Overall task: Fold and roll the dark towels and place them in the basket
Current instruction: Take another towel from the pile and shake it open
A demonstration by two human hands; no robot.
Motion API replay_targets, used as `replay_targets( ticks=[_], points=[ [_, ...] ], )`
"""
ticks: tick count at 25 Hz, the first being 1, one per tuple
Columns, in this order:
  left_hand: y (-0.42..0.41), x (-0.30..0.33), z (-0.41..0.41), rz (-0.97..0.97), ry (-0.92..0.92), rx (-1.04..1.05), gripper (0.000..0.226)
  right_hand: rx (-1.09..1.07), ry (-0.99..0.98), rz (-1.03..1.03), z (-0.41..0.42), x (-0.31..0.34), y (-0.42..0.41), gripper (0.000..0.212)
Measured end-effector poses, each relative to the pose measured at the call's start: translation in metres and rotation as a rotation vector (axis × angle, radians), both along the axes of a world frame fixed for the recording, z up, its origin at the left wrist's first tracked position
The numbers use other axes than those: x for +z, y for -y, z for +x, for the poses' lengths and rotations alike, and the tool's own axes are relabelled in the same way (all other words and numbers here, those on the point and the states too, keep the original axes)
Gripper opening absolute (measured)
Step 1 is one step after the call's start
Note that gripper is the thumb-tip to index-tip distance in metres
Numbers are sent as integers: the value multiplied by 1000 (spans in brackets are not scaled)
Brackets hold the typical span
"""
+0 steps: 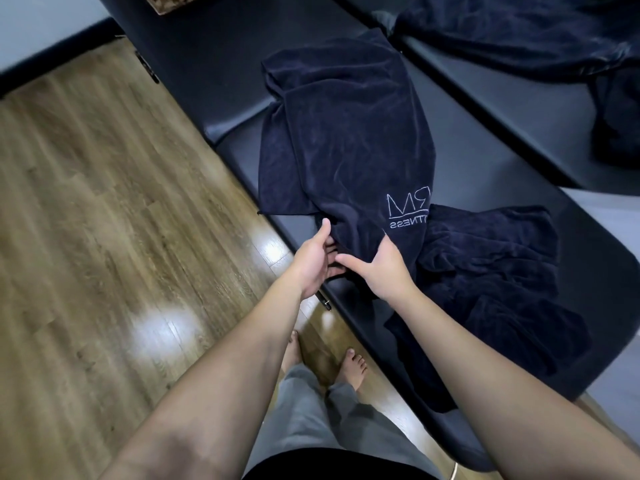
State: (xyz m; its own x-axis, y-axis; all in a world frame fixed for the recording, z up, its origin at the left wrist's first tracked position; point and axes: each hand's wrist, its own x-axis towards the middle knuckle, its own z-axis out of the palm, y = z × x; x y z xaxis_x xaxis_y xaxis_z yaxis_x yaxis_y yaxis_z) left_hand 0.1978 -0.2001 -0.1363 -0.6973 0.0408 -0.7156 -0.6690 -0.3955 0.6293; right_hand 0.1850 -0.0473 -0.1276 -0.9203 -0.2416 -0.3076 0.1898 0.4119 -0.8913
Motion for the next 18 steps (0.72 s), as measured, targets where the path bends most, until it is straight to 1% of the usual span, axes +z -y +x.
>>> replay_targets(
  ticks=[1,3,4,5,6,8,10,13,14,15,17,18],
  points=[
    [2,1,0,8,-8,-29,69,19,-33,82,-1,0,-1,49],
    [6,3,1,2,-27,-89,77,-11,-142,183,-2,2,-2,30],
    [9,4,1,-14,-31,-97,77,-52,-189,200,-3,5,-3,25],
    [13,6,0,-47,-28,-85,74,-106,-215,212,-5,8,-4,26],
    [17,7,-1,-103,-23,-63,67,-152,-226,215,-8,12,-5,29],
    [27,7,-5,-263,4,12,46,-211,-237,204,-13,17,-8,31],
    [43,1,-10,-415,30,96,26,-239,-242,209,-17,19,-9,26],
    [76,-18,-24,-595,63,216,9,-230,-225,189,-25,20,0,18],
    [86,-22,-29,-629,93,236,19,-219,-237,188,-29,21,4,18],
    [95,-26,-34,-651,127,245,35,-218,-249,188,-32,20,7,18],
    [112,-33,-47,-643,189,258,62,-249,-249,192,-38,19,11,20],
    [121,-37,-56,-628,211,258,70,-269,-228,198,-41,16,12,20]
  ],
)
